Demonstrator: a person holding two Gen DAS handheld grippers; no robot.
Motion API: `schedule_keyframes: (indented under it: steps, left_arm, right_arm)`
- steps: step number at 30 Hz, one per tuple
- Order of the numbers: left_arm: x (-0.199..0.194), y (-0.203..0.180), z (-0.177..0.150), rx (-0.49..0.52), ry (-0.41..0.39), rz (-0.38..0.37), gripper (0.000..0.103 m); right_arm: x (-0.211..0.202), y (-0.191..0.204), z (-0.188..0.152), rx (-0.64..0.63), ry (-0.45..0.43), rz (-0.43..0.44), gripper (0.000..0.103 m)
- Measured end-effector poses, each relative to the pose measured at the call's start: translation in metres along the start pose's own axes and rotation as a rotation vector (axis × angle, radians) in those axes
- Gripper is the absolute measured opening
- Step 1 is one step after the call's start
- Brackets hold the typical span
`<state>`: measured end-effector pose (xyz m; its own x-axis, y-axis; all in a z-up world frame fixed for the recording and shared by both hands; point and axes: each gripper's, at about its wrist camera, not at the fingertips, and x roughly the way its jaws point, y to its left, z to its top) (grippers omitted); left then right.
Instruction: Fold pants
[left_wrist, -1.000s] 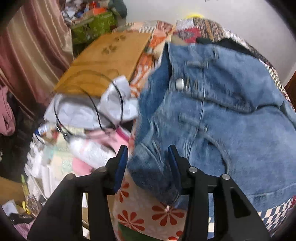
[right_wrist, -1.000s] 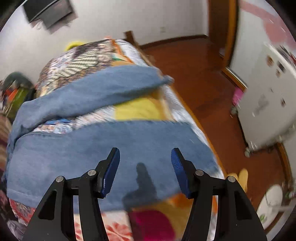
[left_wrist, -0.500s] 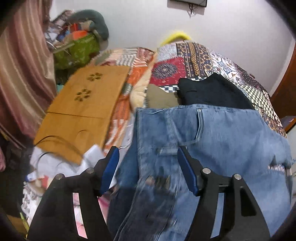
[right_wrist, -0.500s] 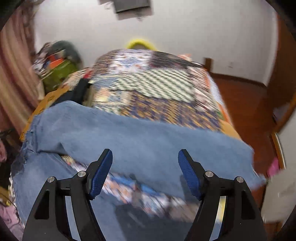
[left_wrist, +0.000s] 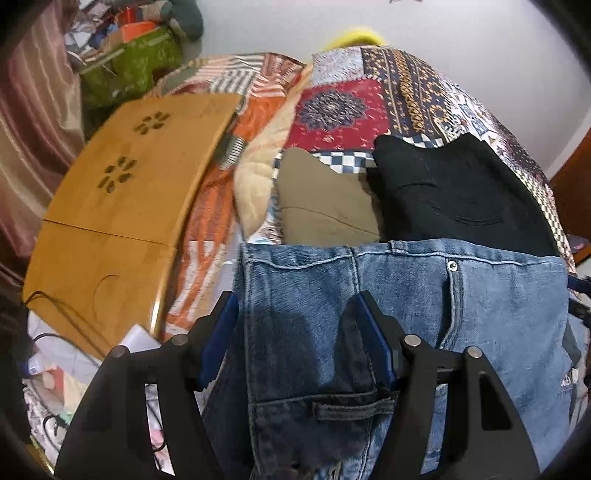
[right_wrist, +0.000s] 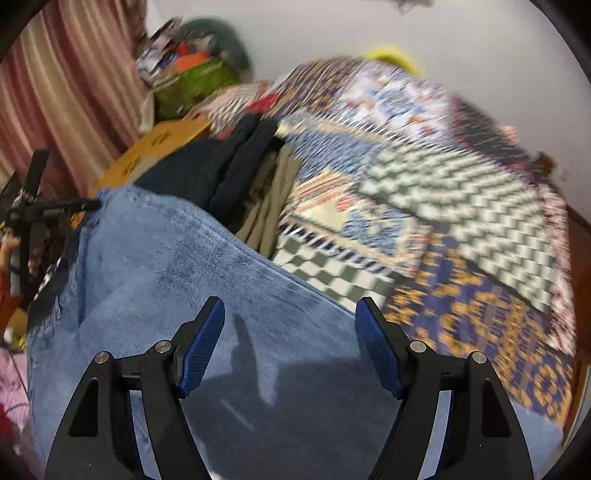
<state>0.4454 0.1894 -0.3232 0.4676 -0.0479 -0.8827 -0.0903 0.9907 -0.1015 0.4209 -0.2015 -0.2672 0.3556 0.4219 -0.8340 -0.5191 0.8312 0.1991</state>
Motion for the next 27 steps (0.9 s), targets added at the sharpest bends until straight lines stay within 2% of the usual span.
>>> schedule_keyframes:
  steps: [2,5,7,8,9,11,12,13,16,19,23,27]
  left_arm:
    - [0.003,0.0,0.002,0.001,0.001,-0.04,0.065]
    - [0.007,-0.002,0.006,-0.001,-0.004,-0.057,0.064]
    - [0.01,-0.003,0.007,0.0,-0.005,-0.06,0.059]
    - [0.01,-0.004,0.008,0.002,-0.004,-0.067,0.051]
    - [0.01,-0.005,0.008,0.001,-0.004,-0.078,0.043]
    - [0.007,-0.01,0.009,0.003,-0.009,-0.079,0.039]
    - [0.006,-0.013,0.009,0.01,-0.012,-0.074,0.035]
    - [0.005,-0.014,0.009,0.012,-0.013,-0.071,0.034]
    - [0.001,-0.014,0.006,-0.003,-0.023,-0.067,0.031]
    - [-0.003,-0.008,0.007,-0.033,-0.026,-0.084,0.031]
    - [0.007,-0.004,0.014,-0.054,0.021,-0.097,0.034]
    - [0.016,-0.001,0.015,-0.076,0.018,-0.113,0.034]
  right_arm:
    - [0.018,0.001,0.004,-0.031,0.048,0.026,0.07]
    - [0.034,0.004,0.007,-0.058,0.085,0.061,0.07]
    - [0.037,0.003,0.006,-0.064,0.09,0.083,0.069]
    - [0.036,0.002,0.004,-0.065,0.085,0.099,0.068]
    - [0.035,0.002,0.003,-0.061,0.083,0.114,0.062]
    - [0.032,0.002,-0.001,-0.053,0.078,0.129,0.054]
    - [0.03,0.005,-0.004,-0.057,0.077,0.136,0.042]
    - [0.03,0.005,-0.004,-0.062,0.077,0.145,0.031]
    - [0.028,0.012,-0.011,-0.052,0.078,0.145,0.016]
    - [0.022,0.02,-0.02,-0.074,0.046,0.11,0.011]
    - [0.013,0.02,-0.015,-0.092,0.005,0.086,0.009]
    - [0.008,0.021,-0.012,-0.113,-0.021,0.067,0.009]
